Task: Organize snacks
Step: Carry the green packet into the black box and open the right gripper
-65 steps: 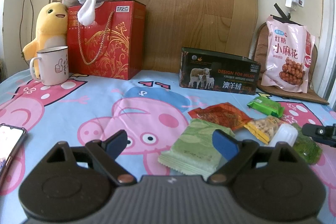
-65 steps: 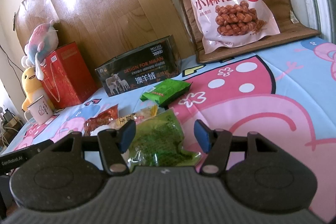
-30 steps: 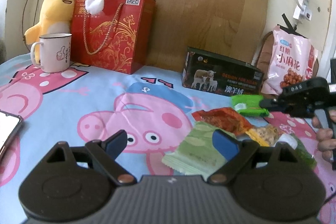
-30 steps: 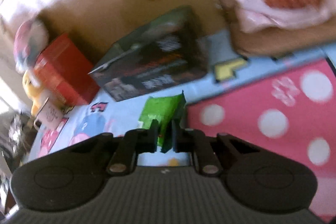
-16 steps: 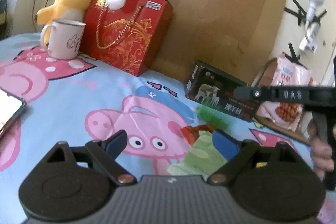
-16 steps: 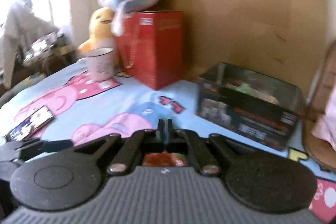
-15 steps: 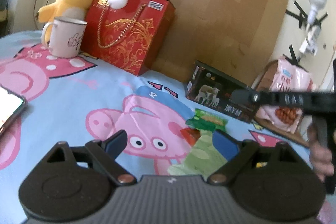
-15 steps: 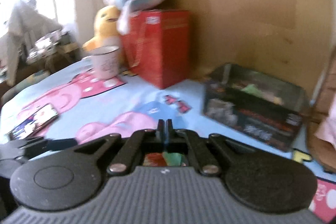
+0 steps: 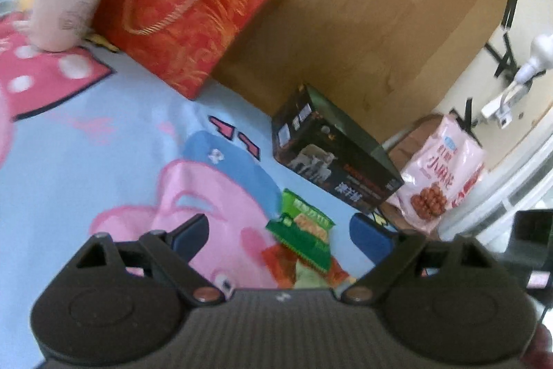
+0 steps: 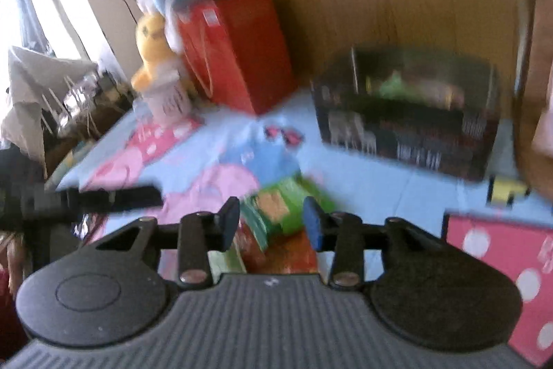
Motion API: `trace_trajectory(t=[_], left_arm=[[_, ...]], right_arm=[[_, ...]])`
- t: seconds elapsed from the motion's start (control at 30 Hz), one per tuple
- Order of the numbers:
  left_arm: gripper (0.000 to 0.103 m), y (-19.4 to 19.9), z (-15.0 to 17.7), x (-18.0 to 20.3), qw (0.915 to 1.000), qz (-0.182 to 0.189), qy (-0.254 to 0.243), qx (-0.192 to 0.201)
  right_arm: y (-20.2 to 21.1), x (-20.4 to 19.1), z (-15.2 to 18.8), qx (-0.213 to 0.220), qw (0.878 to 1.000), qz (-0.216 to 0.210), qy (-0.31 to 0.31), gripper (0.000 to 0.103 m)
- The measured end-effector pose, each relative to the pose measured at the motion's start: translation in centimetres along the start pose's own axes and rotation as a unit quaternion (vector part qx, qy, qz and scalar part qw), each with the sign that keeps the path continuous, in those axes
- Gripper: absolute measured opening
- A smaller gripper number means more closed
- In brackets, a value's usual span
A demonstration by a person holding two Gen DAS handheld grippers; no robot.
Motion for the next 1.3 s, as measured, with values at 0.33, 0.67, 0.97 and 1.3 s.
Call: trace_trajectory(t=[0.33, 0.67, 0.97, 1.3], left_arm=[[0.052, -8.1, 3.0, 2.9, 0.994, 0.004, -0.036, -0.103], [0.046, -6.1, 2.3, 5.8, 0.9968, 0.029, -0.038, -0.064], [0.046, -5.9, -2.0, 11.2, 0.9954, 0.061, -0.073, -0.013], [0.049, -15.3, -5.7, 13.4, 0.9926, 0.057, -0.106, -0.013]], right_arm=[[-5.0, -1.2, 2.2, -0.079, 0.995, -0.01, 0.062, 0.052], [-2.9, -0.7, 0.0, -0.002, 0.998, 0.011, 0.064, 0.041], [0.2, 0.6, -4.9, 0.096, 0.991, 0.037, 0.079, 0.04], [-2.3, 7.7, -9.5, 0.127, 0.982, 0.11, 0.084, 0.04]])
Point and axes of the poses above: each gripper's, at about its wrist camera, not at the fingertips, and y roughly against the way its jaws point, x to its right, z to its underside, the point moved 9 cm from there along -y, roughly the way its jaws point, and after that the axes turned 9 degrees about x, right-handed, at the moved point
